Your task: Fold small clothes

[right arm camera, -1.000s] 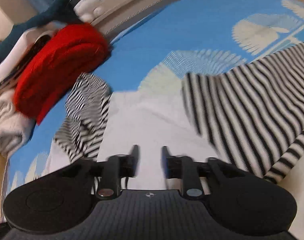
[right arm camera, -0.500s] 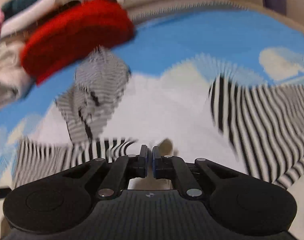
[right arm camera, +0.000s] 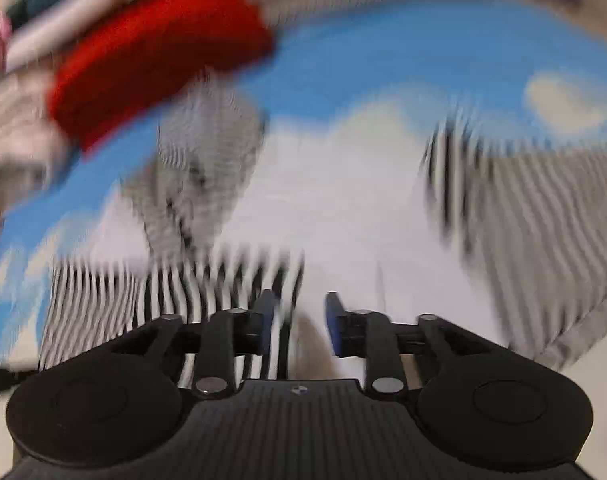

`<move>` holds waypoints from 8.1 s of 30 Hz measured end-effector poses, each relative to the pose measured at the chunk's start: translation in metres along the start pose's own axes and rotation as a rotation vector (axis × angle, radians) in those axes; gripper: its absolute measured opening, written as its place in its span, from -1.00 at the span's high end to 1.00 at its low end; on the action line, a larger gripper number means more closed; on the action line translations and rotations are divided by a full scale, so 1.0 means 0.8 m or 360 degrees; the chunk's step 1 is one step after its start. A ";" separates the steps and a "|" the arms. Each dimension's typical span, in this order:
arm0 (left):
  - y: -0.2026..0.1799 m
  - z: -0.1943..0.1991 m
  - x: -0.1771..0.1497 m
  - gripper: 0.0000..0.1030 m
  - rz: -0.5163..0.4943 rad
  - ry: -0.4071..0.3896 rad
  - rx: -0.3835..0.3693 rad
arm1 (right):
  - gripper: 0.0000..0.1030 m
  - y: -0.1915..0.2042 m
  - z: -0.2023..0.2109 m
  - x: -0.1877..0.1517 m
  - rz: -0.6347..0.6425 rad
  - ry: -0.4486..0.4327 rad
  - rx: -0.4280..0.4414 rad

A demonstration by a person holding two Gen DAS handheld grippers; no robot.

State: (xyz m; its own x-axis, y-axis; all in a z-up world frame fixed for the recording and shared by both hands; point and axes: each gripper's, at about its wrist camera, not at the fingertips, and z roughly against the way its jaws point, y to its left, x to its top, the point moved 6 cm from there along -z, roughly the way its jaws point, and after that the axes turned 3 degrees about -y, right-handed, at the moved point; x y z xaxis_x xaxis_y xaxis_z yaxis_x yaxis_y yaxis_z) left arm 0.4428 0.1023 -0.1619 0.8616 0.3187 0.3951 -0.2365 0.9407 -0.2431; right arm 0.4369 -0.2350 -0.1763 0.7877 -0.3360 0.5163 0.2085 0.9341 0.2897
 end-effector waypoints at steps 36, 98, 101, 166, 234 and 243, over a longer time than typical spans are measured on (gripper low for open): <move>-0.189 0.055 -0.076 0.37 -0.0623 -0.0186 -0.0073 | 0.11 -0.440 0.153 0.011 -0.1162 -0.0632 -0.0409; -0.147 -0.011 -0.012 0.09 -0.0390 -0.0309 -0.0150 | 0.15 -0.002 0.100 -0.037 0.0094 -0.0012 -0.0063; -0.159 -0.037 -0.024 0.01 -0.0449 -0.0291 -0.0103 | 0.14 -0.022 0.083 -0.050 0.0028 0.0132 -0.0119; -0.018 0.047 -0.005 0.25 0.0442 -0.0356 0.0225 | 0.29 -0.066 0.043 -0.037 -0.0037 0.0175 -0.0281; -0.205 0.001 0.204 0.70 -0.0609 -0.0571 -0.0050 | 0.76 -0.043 0.115 0.012 -0.0014 -0.0037 -0.0034; -0.237 -0.165 0.321 0.70 -0.0556 -0.0507 -0.0098 | 0.74 -0.046 0.100 0.001 0.0052 0.0032 -0.0030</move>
State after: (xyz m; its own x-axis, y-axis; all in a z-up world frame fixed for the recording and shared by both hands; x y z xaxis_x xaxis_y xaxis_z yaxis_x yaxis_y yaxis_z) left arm 0.7678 -0.0093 -0.1311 0.7017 0.0131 0.7123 0.0781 0.9924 -0.0952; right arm 0.3836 -0.2796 -0.1217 0.8059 -0.3026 0.5088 0.1929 0.9468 0.2576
